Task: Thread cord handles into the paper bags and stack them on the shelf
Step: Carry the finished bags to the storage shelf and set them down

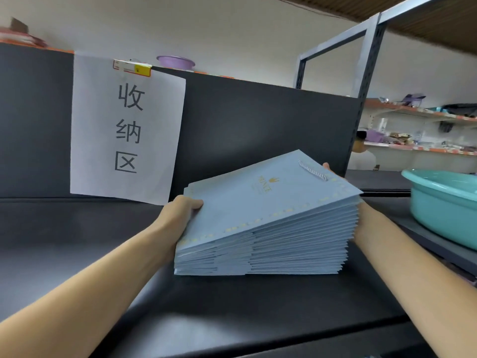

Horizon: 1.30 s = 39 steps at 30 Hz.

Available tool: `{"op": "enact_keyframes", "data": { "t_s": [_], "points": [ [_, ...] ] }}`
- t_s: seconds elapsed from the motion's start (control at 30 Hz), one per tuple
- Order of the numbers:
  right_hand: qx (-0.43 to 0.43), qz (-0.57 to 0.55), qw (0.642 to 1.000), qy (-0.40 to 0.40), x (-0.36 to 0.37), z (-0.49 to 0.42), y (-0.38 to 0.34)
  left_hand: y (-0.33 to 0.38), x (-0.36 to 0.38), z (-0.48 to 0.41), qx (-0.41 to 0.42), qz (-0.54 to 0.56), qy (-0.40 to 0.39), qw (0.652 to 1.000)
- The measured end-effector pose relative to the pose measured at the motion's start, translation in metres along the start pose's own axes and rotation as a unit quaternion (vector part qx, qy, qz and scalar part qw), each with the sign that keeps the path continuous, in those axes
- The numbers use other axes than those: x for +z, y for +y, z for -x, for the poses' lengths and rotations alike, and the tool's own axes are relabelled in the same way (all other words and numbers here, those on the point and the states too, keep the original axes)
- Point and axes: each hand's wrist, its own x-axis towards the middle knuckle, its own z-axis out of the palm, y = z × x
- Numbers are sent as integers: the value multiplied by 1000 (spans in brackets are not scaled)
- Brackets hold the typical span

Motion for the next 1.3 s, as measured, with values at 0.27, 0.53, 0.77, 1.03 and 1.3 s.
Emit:
{"op": "enact_keyframes", "data": {
  "t_s": [0.27, 0.53, 0.77, 1.03, 1.3],
  "points": [
    [-44, -11, 997, -69, 3, -19, -26, -3, 13, -56, 88, -47, -10, 995],
    [-41, 5, 997, -58, -15, -75, -15, 12, 31, -79, 36, -59, 43, 997],
    [-10, -45, 995, -91, -5, -91, -17, 12, 34, -85, 46, -109, 41, 992],
    [8, -81, 996, -27, -29, -81, -5, 4, 16, -44, 54, -37, 11, 998],
    [-182, -43, 982, -29, -11, -19, 35, -37, 32, -1, 155, -164, 139, 964]
  ]
}}
